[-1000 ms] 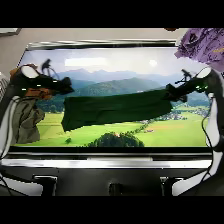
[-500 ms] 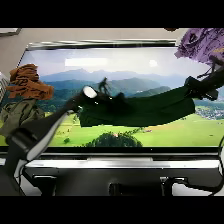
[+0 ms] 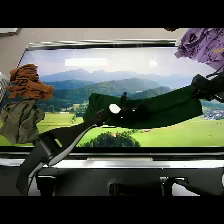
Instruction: Fold the clothes and pants, and hang the long-sleeved shirts on hangers.
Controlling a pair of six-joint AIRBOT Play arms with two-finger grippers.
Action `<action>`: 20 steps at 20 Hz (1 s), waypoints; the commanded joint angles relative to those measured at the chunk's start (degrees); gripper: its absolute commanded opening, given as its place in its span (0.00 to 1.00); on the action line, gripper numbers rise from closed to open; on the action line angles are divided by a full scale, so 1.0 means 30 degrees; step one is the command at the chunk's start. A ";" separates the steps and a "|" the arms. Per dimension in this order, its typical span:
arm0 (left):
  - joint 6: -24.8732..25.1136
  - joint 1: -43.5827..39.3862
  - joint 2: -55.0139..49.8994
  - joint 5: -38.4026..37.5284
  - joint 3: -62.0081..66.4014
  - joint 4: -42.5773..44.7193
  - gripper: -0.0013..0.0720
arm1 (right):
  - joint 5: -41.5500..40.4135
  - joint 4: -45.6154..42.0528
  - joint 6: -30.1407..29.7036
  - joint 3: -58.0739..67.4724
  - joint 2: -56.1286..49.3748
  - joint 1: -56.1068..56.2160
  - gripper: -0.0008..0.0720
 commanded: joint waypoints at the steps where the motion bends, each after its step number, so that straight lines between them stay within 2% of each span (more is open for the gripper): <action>1: -0.1107 -0.0809 -0.2222 -0.1093 0.3249 -0.0546 0.04 | 0.0117 0.0000 0.0357 0.0022 0.0780 0.0007 0.06; 3: -0.2055 -0.0933 -0.3249 -0.1581 0.4634 -0.0503 0.04 | 0.0168 -0.0022 0.0350 0.0022 0.0984 0.0007 0.06; 5: -0.2251 -0.0743 -0.3424 -0.1829 0.4918 -0.0488 0.04 | 0.0087 -0.0102 0.0342 0.0022 0.0984 0.0007 0.06; 8: -0.2317 0.0532 -0.2783 -0.4124 0.4918 0.0590 0.04 | -0.0576 -0.0146 0.0488 0.0022 0.0984 0.0007 0.06; 10: -0.3118 0.1902 -0.1654 -0.6666 0.4918 0.3723 0.04 | -0.1035 0.0911 0.0933 0.0022 0.0984 0.0015 0.06; 13: -0.5129 0.4459 0.1260 -1.1103 0.4918 1.1373 0.04 | -0.2164 0.2681 0.1785 0.0015 0.0976 0.0911 0.06; 14: -0.5304 0.5421 0.2470 -1.2611 0.4918 1.3726 0.04 | -0.2586 0.2732 0.2353 0.0022 0.0976 0.1770 0.06; 17: -0.4707 0.8218 0.5931 -1.5948 0.4918 1.8331 0.04 | -0.4430 0.2674 0.4444 0.0022 0.0867 0.5282 0.06; 20: -0.3708 1.0877 0.8939 -1.7303 0.4918 1.9824 0.04 | -0.6601 0.1661 0.6812 0.0015 -0.0080 0.9253 0.06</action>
